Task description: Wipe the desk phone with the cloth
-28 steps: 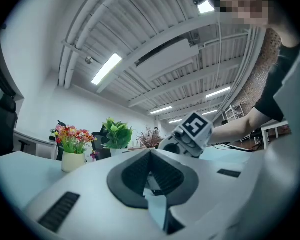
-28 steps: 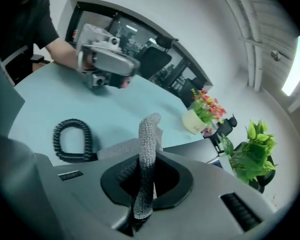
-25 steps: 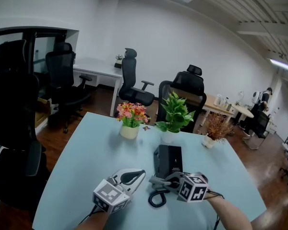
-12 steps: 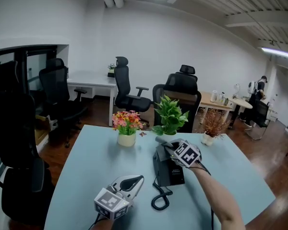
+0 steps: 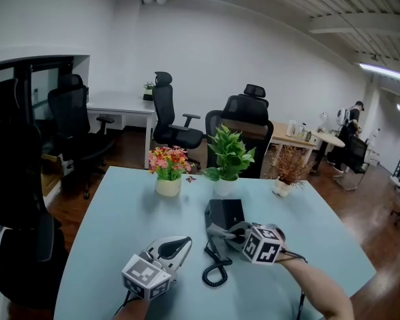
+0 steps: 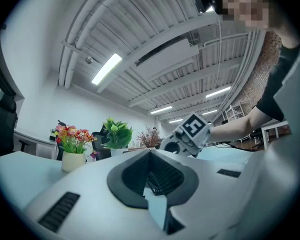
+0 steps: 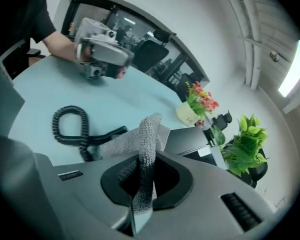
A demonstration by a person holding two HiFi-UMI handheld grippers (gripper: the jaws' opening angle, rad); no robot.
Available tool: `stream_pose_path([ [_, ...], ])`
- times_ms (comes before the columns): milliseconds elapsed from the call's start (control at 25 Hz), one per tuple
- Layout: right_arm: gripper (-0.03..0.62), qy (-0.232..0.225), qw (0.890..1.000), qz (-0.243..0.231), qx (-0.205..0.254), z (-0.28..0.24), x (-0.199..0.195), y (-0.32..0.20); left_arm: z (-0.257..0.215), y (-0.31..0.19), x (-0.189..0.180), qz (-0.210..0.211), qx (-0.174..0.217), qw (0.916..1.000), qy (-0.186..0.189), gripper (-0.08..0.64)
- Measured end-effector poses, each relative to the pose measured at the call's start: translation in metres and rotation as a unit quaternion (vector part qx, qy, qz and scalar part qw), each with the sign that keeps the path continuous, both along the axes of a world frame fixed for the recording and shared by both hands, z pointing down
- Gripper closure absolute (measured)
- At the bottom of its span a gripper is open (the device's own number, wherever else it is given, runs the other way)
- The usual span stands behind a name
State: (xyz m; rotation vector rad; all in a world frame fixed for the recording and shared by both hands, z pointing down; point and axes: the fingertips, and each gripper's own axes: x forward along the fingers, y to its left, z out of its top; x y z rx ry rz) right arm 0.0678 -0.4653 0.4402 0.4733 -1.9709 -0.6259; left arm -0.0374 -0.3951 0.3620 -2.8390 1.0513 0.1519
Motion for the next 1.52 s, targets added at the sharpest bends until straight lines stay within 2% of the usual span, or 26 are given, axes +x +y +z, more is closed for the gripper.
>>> stream_pose_path([
  [120,0.598,0.056,0.997,-0.043,-0.039,0.026,0.008,0.047,-0.001,0.001,-0.001,0.000,0.003,1.0000,0.001,0.551],
  [200,0.597,0.098,0.992,-0.062,-0.059,0.037,0.017,0.062,-0.001,0.001,0.000,-0.001,0.005,1.0000,0.001,0.551],
  [240,0.597,0.100,0.991,-0.063,-0.061,0.035,0.021,0.060,-0.001,0.000,0.001,0.000,0.004,1.0000,0.001,0.551],
  [320,0.597,0.051,0.997,-0.042,-0.046,0.013,0.021,0.036,0.001,0.000,0.002,0.002,0.000,1.0000,0.002,0.551],
  [400,0.597,-0.036,0.999,0.000,-0.008,-0.028,0.014,-0.005,0.002,-0.001,0.001,0.001,-0.002,1.0000,0.002,0.551],
  [520,0.597,-0.130,0.987,0.075,0.052,-0.080,0.010,-0.076,-0.002,0.000,0.002,-0.001,0.004,1.0000,0.003,0.551],
  [600,0.597,-0.146,0.981,0.109,0.067,-0.089,0.010,-0.111,-0.001,0.000,0.005,0.000,0.004,1.0000,0.004,0.551],
  [720,0.597,-0.127,0.982,0.122,0.063,-0.073,0.008,-0.134,0.006,0.001,0.007,0.005,0.000,1.0000,0.005,0.551],
  [880,0.597,-0.096,0.988,0.104,0.057,-0.057,0.007,-0.116,0.005,0.000,0.006,0.007,0.003,1.0000,0.002,0.551],
  [1160,0.597,-0.014,1.000,0.015,0.020,-0.006,0.017,-0.017,0.003,-0.001,0.006,0.002,0.001,1.0000,0.002,0.551],
  [1280,0.597,0.031,0.999,-0.031,-0.007,0.017,0.024,0.032,0.002,0.001,0.007,0.003,0.002,1.0000,0.000,0.550],
  [1360,0.597,0.068,0.996,-0.047,-0.019,0.026,0.034,0.047,0.001,0.000,0.008,0.003,0.005,1.0000,-0.002,0.551],
  [1440,0.597,0.064,0.997,-0.038,-0.013,0.017,0.043,0.038,0.000,0.000,0.009,0.004,0.005,1.0000,-0.002,0.551],
  [1520,0.597,0.004,1.000,0.001,0.006,-0.009,0.048,0.007,0.001,-0.001,0.009,0.005,0.003,1.0000,-0.001,0.551],
])
